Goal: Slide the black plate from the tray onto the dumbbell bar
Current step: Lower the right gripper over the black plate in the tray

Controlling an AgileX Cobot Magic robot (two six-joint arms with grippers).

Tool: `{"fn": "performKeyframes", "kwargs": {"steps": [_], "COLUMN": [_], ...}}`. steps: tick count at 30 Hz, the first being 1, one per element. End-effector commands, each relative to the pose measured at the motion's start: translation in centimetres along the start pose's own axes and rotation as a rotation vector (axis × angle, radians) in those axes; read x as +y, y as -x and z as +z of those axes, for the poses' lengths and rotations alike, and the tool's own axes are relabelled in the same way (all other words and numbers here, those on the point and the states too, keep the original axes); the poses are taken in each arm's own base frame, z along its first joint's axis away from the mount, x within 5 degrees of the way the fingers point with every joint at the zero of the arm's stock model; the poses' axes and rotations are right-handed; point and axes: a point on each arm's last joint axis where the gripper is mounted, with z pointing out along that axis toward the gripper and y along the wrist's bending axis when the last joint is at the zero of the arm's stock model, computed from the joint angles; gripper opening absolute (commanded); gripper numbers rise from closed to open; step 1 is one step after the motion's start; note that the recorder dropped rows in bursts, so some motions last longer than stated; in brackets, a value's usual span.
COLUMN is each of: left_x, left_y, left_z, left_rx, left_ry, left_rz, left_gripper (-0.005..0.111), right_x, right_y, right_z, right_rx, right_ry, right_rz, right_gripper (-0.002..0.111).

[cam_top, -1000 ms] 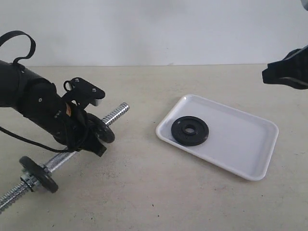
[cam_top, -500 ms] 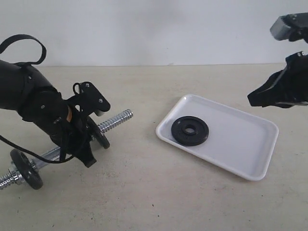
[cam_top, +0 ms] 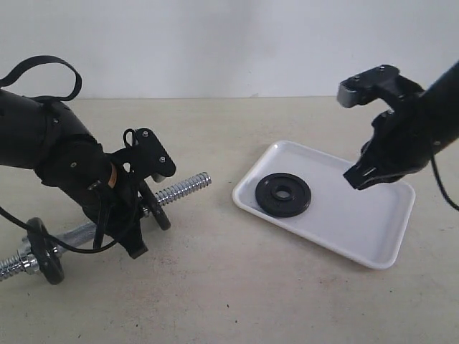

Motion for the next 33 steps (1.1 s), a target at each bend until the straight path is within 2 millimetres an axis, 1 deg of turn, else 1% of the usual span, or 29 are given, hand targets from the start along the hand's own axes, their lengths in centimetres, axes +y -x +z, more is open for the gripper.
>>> {"fn": "performKeyframes", "kwargs": {"steps": [1, 4, 6, 10, 14, 18, 21, 23, 25, 26, 28, 30, 33], "left_x": [-0.7, -0.7, -0.7, -0.8, -0.8, -0.8, -0.7, -0.6, -0.5, -0.5, -0.4, -0.4, -0.4], "left_y": [-0.2, -0.4, -0.5, -0.6, -0.6, -0.5, -0.4, -0.4, -0.3, -0.2, -0.1, -0.1, -0.1], "left_z": [0.3, 0.3, 0.3, 0.3, 0.3, 0.1, -0.3, -0.7, -1.0, -1.2, -1.4, -1.5, -1.5], "left_rx": [0.013, 0.035, 0.045, 0.055, 0.061, 0.055, 0.042, 0.031, 0.019, 0.010, 0.000, -0.005, -0.005], "left_ry": [-0.029, -0.032, -0.032, -0.039, -0.042, -0.049, -0.048, -0.043, -0.039, -0.037, -0.034, -0.032, -0.032], "left_rz": [-0.053, -0.093, -0.119, -0.137, -0.141, -0.160, -0.171, -0.173, -0.174, -0.175, -0.176, -0.177, -0.177], "left_gripper": [0.004, 0.004, 0.004, 0.004, 0.004, 0.004, 0.004, 0.004, 0.004, 0.004, 0.004, 0.004, 0.004], "right_x": [1.9, 2.6, 2.8, 2.4, 2.2, 2.0, 1.8, 1.6, 2.0, 2.2, 2.7, 3.2, 4.3], "right_y": [3.2, 5.4, 6.5, 8.0, 8.7, 9.1, 9.2, 9.4, 9.9, 10.2, 10.8, 11.5, 12.4], "right_z": [0.5, 0.3, 0.4, 1.4, 2.7, 4.9, 6.5, 7.2, 7.7, 7.8, 8.1, 8.3, 8.4], "right_rx": [0.084, 0.157, 0.210, 0.275, 0.322, 0.326, 0.346, 0.354, 0.345, 0.332, 0.297, 0.239, 0.183], "right_ry": [-0.160, -0.194, -0.177, -0.158, -0.130, -0.093, -0.084, -0.080, -0.058, -0.049, -0.051, -0.065, -0.090], "right_rz": [-0.124, -0.168, -0.171, -0.163, -0.172, -0.183, -0.183, -0.181, -0.172, -0.169, -0.181, -0.199, -0.218], "right_gripper": [0.000, 0.000, 0.000, 0.000, 0.000, 0.000, 0.000, 0.000, 0.002, 0.006, 0.018, 0.038, 0.070]}}
